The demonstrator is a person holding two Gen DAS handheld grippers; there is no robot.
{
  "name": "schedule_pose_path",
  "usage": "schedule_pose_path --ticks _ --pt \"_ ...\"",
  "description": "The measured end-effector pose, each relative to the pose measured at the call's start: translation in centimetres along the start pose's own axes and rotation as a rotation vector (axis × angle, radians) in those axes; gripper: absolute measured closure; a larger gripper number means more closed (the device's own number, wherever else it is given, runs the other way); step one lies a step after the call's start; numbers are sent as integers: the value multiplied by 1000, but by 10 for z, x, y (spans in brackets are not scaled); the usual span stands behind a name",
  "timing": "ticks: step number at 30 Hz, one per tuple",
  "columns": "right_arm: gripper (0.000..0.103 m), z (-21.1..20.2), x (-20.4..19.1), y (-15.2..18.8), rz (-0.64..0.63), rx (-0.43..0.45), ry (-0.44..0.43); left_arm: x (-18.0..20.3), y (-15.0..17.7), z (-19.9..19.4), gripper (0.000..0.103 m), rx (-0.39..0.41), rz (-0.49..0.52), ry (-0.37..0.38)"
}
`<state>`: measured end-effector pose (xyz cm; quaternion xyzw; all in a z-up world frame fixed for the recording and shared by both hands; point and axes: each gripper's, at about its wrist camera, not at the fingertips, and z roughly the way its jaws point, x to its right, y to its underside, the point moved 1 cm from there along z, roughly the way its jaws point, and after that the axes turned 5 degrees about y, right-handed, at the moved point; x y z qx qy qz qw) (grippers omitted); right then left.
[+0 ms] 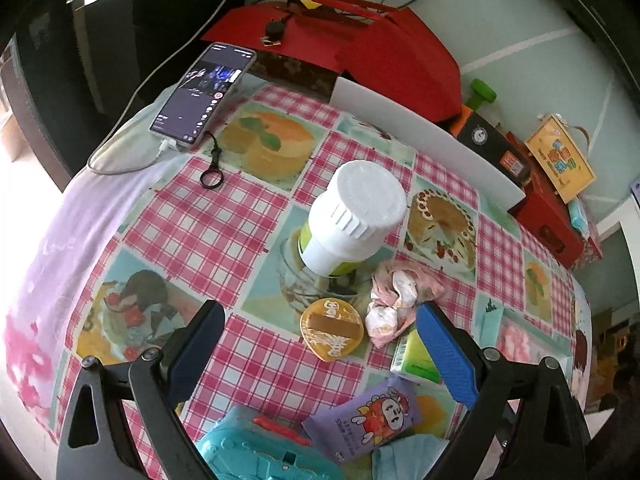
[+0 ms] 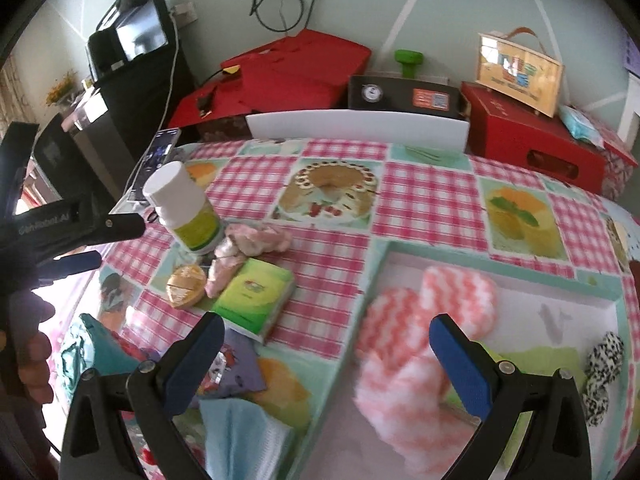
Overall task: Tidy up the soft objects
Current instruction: 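Reach left tool to gold round snack while right tool reaches clear wipes pack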
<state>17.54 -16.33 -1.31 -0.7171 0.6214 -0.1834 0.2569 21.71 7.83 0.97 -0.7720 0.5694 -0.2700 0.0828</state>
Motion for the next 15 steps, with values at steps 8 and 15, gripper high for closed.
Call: schedule_pose_path --ticks 8,15 --pt "0 19 -28 -4 -61 -47 -25 -11 -6 9 6 -102 117 -9" --pt "0 37 -46 -1 -96 -88 -42 -21 -9 28 6 -207 135 33"
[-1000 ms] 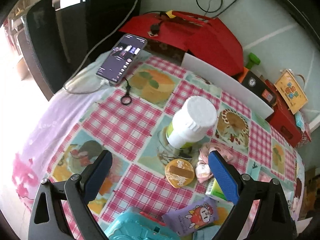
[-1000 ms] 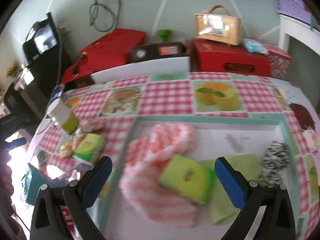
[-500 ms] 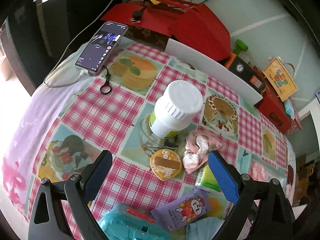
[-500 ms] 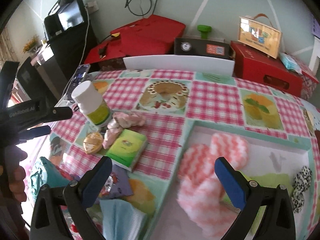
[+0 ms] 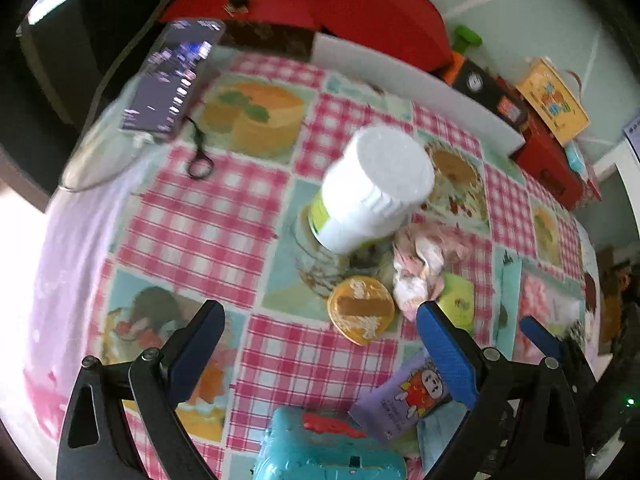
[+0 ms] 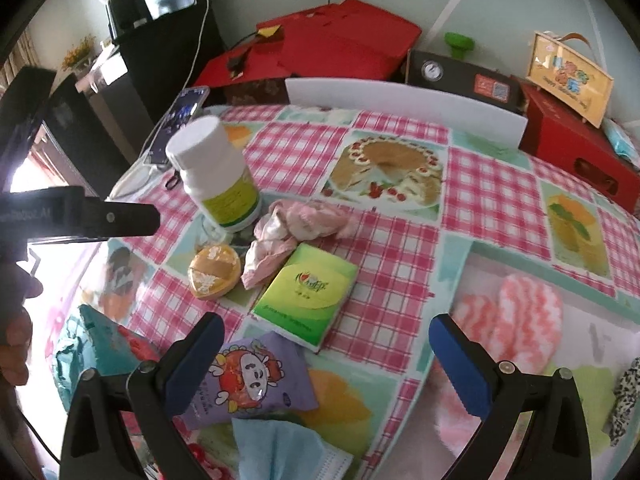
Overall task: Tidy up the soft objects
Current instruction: 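Reach left tool to gold round snack while right tool reaches clear wipes pack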
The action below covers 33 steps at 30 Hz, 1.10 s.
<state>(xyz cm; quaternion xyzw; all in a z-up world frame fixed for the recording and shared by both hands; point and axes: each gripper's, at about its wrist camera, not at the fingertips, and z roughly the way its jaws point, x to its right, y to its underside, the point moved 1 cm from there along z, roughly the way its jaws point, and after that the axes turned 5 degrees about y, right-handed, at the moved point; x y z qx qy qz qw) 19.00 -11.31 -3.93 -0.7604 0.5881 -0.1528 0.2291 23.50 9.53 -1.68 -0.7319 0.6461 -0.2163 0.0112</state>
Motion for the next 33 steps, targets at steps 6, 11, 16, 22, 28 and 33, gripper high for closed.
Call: schedule_pose_path --ticks 6,11,16,22,28,33 --pt "0 13 -3 -2 -10 -22 1 5 -2 26 6 -116 56 -24" --pt "0 21 -5 -6 -21 -31 -22 12 -9 41 6 -180 95 -51" --pt "4 30 -7 -6 -29 -46 -31 20 -17 58 6 -240 129 -87" --pt "14 38 -7 -6 -27 -61 -34 34 -23 77 7 -277 155 -113" --pt "18 42 -4 -6 -16 -66 -45 49 -30 103 23 -320 183 -135" --pt "23 45 -4 -6 -15 -70 -49 67 -32 112 39 -318 226 -142"
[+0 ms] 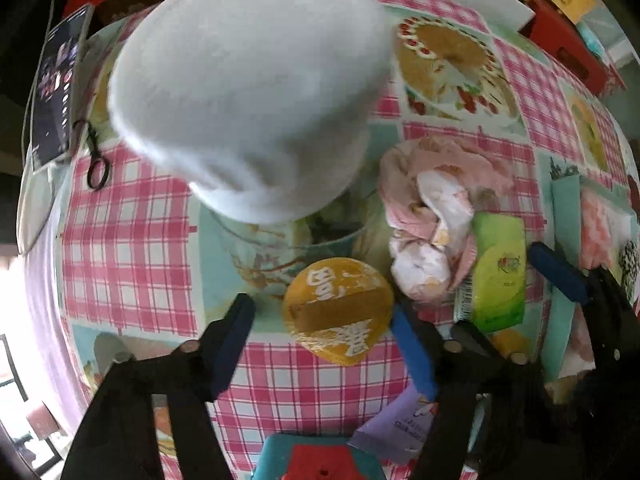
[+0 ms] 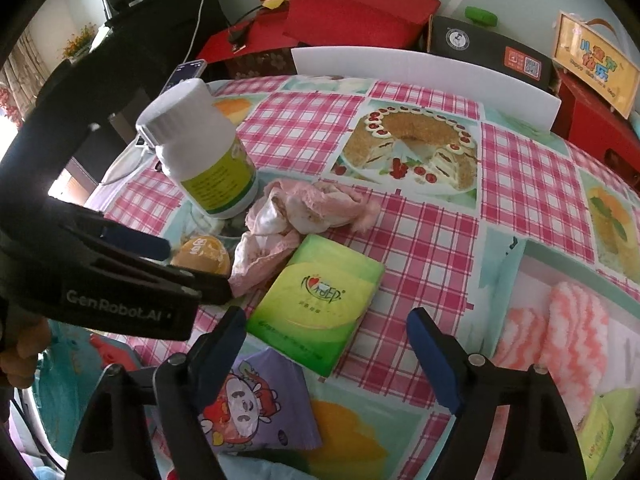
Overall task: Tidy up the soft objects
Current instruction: 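Reach left tool to gold round snack while right tool reaches clear wipes pack, then close left tool on gold round snack while right tool grasps clear wipes pack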
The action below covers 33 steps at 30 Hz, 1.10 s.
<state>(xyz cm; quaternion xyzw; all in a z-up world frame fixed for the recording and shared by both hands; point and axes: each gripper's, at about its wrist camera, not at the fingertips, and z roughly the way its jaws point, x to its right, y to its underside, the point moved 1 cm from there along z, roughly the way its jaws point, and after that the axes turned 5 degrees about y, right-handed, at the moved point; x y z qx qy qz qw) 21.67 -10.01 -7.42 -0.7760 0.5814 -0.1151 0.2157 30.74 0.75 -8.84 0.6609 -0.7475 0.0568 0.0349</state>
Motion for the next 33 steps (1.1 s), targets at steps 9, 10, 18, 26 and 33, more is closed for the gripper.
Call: schedule_pose_path --ticks 9,10,18,26,33 --pt "42 -7 0 0 5 14 -29 12 -1 -1 50 13 8 28" --pt "42 -7 1 1 7 16 -31 10 1 0 50 16 2 32" --pt "42 -11 13 4 51 19 -32 -11 8 1 50 48 -64 36" --pt "43 -26 28 6 94 39 -29 -30 23 -16 50 103 -101 37" --pt "44 -42 31 12 109 51 -32 -37 52 -44 50 153 -132 50"
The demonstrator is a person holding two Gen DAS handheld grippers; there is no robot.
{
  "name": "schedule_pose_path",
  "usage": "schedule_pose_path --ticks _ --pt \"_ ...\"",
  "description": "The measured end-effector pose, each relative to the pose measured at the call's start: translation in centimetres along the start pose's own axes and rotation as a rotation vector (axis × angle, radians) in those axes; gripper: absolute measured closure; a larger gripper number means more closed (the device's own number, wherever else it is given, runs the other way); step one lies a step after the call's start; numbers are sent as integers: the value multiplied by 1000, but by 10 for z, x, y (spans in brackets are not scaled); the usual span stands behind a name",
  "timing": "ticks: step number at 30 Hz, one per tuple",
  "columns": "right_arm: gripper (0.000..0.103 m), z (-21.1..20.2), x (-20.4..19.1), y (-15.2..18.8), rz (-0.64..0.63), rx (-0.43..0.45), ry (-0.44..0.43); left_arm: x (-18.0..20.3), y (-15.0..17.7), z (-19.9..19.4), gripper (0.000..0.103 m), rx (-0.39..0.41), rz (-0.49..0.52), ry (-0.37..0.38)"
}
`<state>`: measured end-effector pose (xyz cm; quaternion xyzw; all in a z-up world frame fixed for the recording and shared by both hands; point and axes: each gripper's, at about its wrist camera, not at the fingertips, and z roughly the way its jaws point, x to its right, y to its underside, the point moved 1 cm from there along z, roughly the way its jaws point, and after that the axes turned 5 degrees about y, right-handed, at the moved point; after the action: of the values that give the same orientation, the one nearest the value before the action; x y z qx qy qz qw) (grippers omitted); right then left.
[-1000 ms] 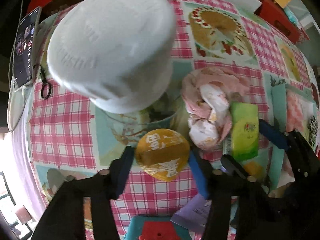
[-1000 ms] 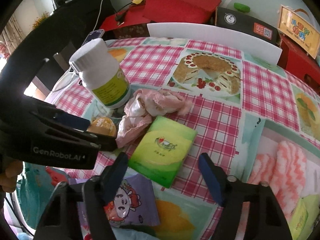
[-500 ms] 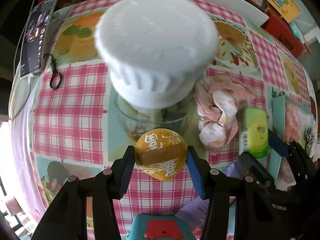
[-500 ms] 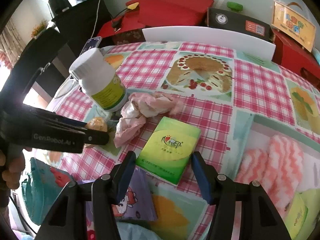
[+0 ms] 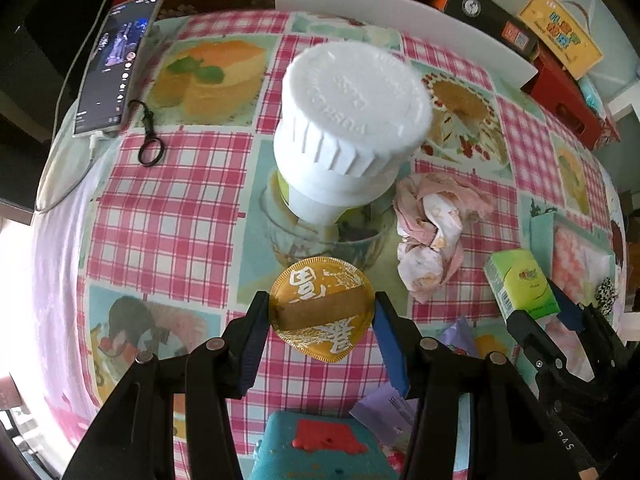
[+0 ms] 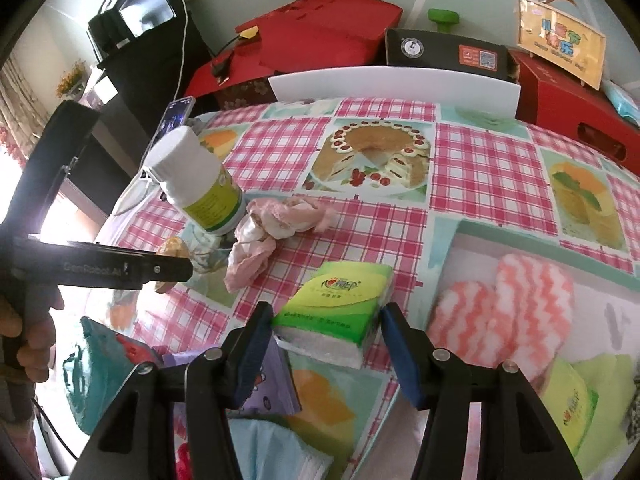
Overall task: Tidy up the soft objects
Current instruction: 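Close left tool on gold round snack while right tool grasps clear wipes pack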
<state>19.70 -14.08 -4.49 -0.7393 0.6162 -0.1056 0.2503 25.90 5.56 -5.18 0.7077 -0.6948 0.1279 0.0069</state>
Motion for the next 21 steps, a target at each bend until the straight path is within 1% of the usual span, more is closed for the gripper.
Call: schedule_pose_path --ticks 3,4,10,15,21 --pt "45 -9 0 1 1 10 -1 2 9 -9 50 20 -7 0" --pt "45 -12 0 1 1 12 -2 1 15 -14 50 24 -9 0" --pt "45 -31 3 2 13 30 -6 3 31 -38 50 41 -19 12" --pt "45 -52 6 6 25 51 -6 15 44 -50 50 56 -18 19" --pt "45 -75 9 10 39 79 -2 22 55 -74 50 93 -17 28"
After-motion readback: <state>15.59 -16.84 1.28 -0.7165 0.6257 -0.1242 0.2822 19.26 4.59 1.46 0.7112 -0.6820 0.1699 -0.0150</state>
